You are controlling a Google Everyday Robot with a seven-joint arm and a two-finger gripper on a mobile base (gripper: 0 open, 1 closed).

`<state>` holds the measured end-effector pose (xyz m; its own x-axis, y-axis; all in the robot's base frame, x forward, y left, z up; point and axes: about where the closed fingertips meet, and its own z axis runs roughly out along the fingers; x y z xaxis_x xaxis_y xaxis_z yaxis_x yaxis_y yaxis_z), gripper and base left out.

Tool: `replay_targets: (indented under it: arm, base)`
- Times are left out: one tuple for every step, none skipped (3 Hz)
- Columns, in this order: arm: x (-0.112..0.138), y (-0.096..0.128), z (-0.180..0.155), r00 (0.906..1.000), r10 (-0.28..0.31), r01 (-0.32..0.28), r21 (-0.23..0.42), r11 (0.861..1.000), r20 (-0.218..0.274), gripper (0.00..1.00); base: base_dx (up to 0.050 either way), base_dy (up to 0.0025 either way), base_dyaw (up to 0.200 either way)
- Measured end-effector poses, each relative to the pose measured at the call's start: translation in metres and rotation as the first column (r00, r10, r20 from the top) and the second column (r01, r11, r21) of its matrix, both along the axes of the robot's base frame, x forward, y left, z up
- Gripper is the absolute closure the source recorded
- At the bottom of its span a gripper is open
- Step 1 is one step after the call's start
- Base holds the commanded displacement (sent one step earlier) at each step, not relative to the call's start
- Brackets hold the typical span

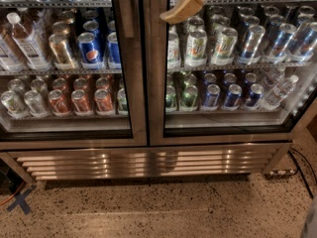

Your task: Open right fridge door

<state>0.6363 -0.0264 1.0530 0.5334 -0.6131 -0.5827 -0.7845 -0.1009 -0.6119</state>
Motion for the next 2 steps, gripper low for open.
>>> replay_targets:
  arm:
    - [-0.0002,0.0000,0.0000,1.0000,0.000,0.000,0.000,1.000,0.000,0.00]
    - [-0.0083,0.0017,-0.0004,1.0000,0.000,0.000,0.000,1.000,0.000,0.00]
  base:
    - [0.000,0.00000,0.000]
    - [0.000,0.00000,0.000]
